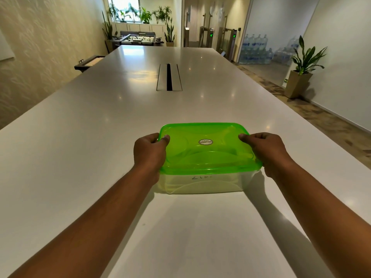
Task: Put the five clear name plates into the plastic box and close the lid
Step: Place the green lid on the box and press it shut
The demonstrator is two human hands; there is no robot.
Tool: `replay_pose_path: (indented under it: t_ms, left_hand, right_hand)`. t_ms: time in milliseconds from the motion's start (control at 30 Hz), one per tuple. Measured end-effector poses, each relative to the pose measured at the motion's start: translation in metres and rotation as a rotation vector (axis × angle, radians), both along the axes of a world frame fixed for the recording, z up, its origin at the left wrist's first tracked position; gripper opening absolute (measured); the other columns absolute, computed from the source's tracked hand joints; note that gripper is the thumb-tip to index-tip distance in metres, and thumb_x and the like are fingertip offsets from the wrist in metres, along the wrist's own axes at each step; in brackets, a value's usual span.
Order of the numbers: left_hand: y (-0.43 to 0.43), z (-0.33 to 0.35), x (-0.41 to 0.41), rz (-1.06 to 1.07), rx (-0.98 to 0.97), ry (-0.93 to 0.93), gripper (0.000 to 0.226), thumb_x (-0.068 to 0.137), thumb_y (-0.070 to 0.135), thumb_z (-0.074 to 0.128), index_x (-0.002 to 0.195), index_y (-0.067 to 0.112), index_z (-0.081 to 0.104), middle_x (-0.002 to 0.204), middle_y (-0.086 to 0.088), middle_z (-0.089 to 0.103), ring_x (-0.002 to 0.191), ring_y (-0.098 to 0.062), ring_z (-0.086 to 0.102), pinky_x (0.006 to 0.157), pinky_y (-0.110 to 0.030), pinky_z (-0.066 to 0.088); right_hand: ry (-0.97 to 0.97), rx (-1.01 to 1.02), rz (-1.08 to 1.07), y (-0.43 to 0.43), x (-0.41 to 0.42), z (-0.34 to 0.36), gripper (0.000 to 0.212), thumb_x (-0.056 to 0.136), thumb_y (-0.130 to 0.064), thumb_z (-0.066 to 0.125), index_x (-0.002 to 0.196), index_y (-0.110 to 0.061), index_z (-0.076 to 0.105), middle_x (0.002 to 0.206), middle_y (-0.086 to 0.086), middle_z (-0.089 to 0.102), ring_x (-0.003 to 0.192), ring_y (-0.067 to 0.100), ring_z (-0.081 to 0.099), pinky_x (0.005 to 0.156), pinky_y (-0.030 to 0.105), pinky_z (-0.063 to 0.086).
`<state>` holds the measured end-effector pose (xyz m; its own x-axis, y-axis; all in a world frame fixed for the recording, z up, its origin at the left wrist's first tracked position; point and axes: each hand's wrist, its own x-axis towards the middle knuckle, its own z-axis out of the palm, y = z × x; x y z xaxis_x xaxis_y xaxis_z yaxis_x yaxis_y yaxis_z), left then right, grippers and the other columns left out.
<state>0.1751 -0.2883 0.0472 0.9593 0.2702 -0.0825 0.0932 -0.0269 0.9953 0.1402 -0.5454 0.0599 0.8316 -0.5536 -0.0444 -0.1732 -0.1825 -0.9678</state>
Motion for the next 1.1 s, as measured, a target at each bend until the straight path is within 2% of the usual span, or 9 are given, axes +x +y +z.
replay_pose_path:
  t_ms: [167,300,400,500,600,667,800,967,1100]
  left_hand:
    - [0.0,-0.002,0.0,0.005,-0.008,0.007,0.044,0.088,0.025,0.072,0.127,0.007,0.065,0.117,-0.011,0.069,0.102,-0.027,0.065,0.091,-0.038,0.053]
    - [-0.004,-0.003,-0.002,0.025,0.002,-0.018,0.04,0.089,0.024,0.07,0.125,0.008,0.066,0.113,-0.009,0.07,0.094,-0.023,0.064,0.08,-0.03,0.048]
    - [-0.002,-0.003,-0.001,0.006,-0.022,0.012,0.039,0.088,0.024,0.072,0.123,0.009,0.067,0.107,-0.008,0.069,0.094,-0.024,0.064,0.08,-0.031,0.049]
    - [0.004,-0.002,0.007,-0.018,-0.057,0.075,0.017,0.085,0.027,0.074,0.096,0.013,0.071,0.099,-0.01,0.067,0.089,-0.026,0.062,0.078,-0.034,0.049]
    - [0.009,0.002,0.013,-0.032,-0.107,0.156,0.026,0.085,0.034,0.074,0.074,0.014,0.06,0.095,-0.016,0.062,0.087,-0.029,0.059,0.084,-0.044,0.052]
    - [0.01,0.005,0.016,-0.041,-0.106,0.183,0.033,0.085,0.038,0.073,0.072,0.013,0.057,0.098,-0.019,0.062,0.089,-0.03,0.059,0.091,-0.051,0.052]
    - [0.009,0.009,0.021,-0.042,-0.103,0.174,0.038,0.083,0.043,0.075,0.069,0.013,0.057,0.093,-0.016,0.063,0.088,-0.031,0.06,0.091,-0.053,0.052]
    - [0.006,0.004,0.026,0.002,-0.065,0.107,0.027,0.084,0.032,0.076,0.069,0.018,0.059,0.078,-0.004,0.063,0.087,-0.031,0.064,0.089,-0.049,0.056]
    - [0.007,0.002,0.027,-0.012,-0.068,0.121,0.024,0.085,0.033,0.074,0.074,0.015,0.061,0.082,-0.005,0.064,0.088,-0.031,0.063,0.086,-0.045,0.056]
  right_hand:
    - [0.062,0.177,0.038,0.003,-0.004,-0.007,0.03,0.076,-0.036,0.078,0.082,-0.011,0.062,0.084,0.013,0.065,0.071,0.027,0.061,0.063,0.033,0.049]
    - [0.039,0.185,0.027,0.005,-0.006,-0.01,0.033,0.078,-0.04,0.075,0.087,-0.011,0.064,0.092,0.017,0.067,0.079,0.03,0.063,0.07,0.039,0.05]
    - [0.093,0.198,0.065,0.002,-0.005,-0.008,0.033,0.08,-0.041,0.073,0.091,-0.012,0.062,0.093,0.015,0.066,0.075,0.029,0.063,0.062,0.032,0.05]
    - [0.174,0.193,0.109,-0.003,-0.003,-0.002,0.042,0.079,-0.045,0.073,0.099,-0.011,0.06,0.098,0.015,0.066,0.081,0.03,0.065,0.071,0.039,0.055]
    - [0.201,0.167,0.134,-0.005,0.003,0.006,0.055,0.078,-0.05,0.072,0.11,-0.007,0.058,0.106,0.018,0.065,0.096,0.036,0.065,0.088,0.052,0.052]
    - [0.194,0.174,0.134,-0.004,0.009,0.013,0.057,0.081,-0.049,0.069,0.114,-0.004,0.056,0.108,0.018,0.064,0.095,0.036,0.065,0.083,0.05,0.054]
    - [0.191,0.219,0.156,-0.003,0.023,0.019,0.047,0.087,-0.046,0.064,0.109,-0.005,0.054,0.093,0.014,0.063,0.076,0.028,0.063,0.056,0.034,0.048]
    - [0.187,0.204,0.148,-0.004,0.032,0.015,0.047,0.088,-0.043,0.064,0.111,-0.002,0.056,0.098,0.018,0.063,0.079,0.032,0.063,0.061,0.036,0.05]
    - [0.179,0.217,0.162,-0.006,0.029,0.014,0.051,0.087,-0.046,0.064,0.113,-0.003,0.055,0.102,0.018,0.063,0.085,0.032,0.063,0.064,0.037,0.051]
